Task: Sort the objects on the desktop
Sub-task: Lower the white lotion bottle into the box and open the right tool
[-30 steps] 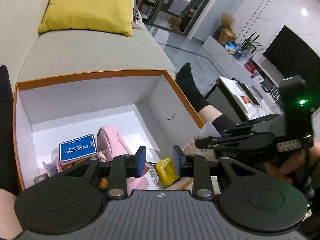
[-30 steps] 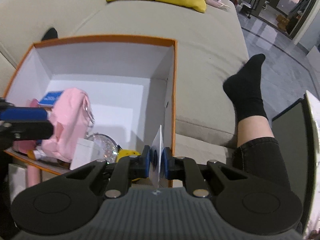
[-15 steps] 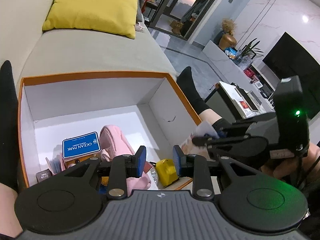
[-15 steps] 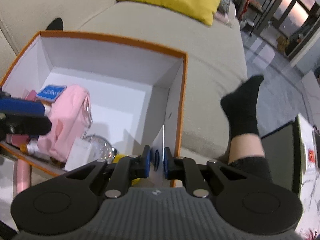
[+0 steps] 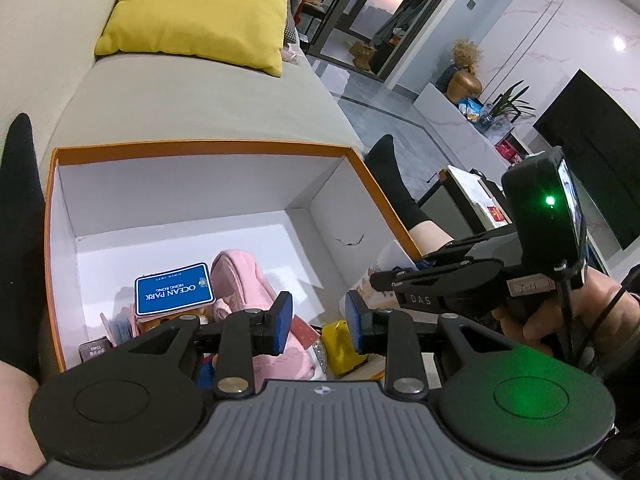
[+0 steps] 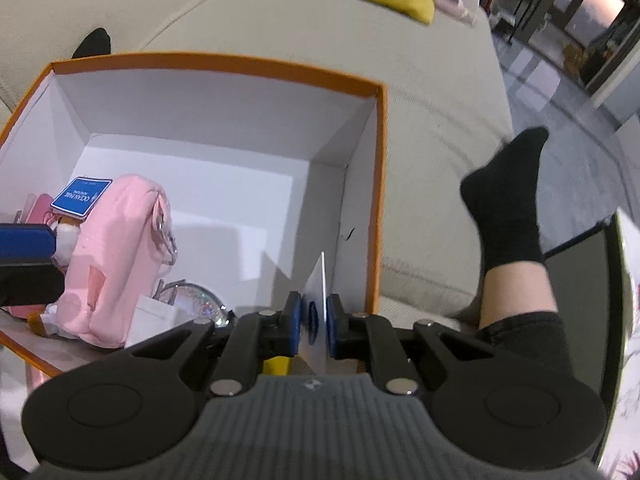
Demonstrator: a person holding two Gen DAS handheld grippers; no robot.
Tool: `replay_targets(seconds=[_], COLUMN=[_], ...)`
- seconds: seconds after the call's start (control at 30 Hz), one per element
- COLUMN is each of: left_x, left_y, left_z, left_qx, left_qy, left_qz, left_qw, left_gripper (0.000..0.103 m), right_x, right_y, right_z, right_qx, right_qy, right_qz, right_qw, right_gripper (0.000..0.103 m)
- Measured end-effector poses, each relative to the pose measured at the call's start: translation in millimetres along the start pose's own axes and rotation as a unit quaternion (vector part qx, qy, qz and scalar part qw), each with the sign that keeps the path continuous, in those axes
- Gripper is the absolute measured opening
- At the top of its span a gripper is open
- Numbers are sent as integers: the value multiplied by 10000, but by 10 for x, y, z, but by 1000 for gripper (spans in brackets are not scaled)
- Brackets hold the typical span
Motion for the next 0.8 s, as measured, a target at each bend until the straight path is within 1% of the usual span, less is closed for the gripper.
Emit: replay_targets(seconds=[0.17,0.3,0.43,0.5,0.7,0.8], left_x=[-14,-25,-36,-31,72,188], left_y=[-5,-5,0,8,26,63], left_z=[6,16,33,47,196,309], left_qx=[4,-15,-63,-103,-241,-314], left_qy=[-13,-16,-29,-58,-141,-191], left_qz=[-5,-11,-4,15,142,303], left_qw=[10000,10000,10000,9999,9995,9989], left_gripper=[32,32,32,32,32,32], right_x=[14,63,192,275,533,657], right_y=[-13,-26,-44,-37,40,109], right_z=[-7,-6,-9,-9,-1,-29], right_qx=[57,116,212,247,237,273], right_qy=[-51,-61,32,48,-103,-181], right_qz=[-94,-38,224,356,726,988], right_qw=[9999,9999,9995,9990,9970,9946], right_gripper=[15,15,22,22,22,22])
Point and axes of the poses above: each gripper's, at about its wrist camera, not at the fingertips, and x roughly against the way its jaws point, z to its right, y to its underside, the point moved 7 cm from there along -x, roughly the way its jaws point, and after that the axes turned 7 degrees about x, right-handed, at the moved point
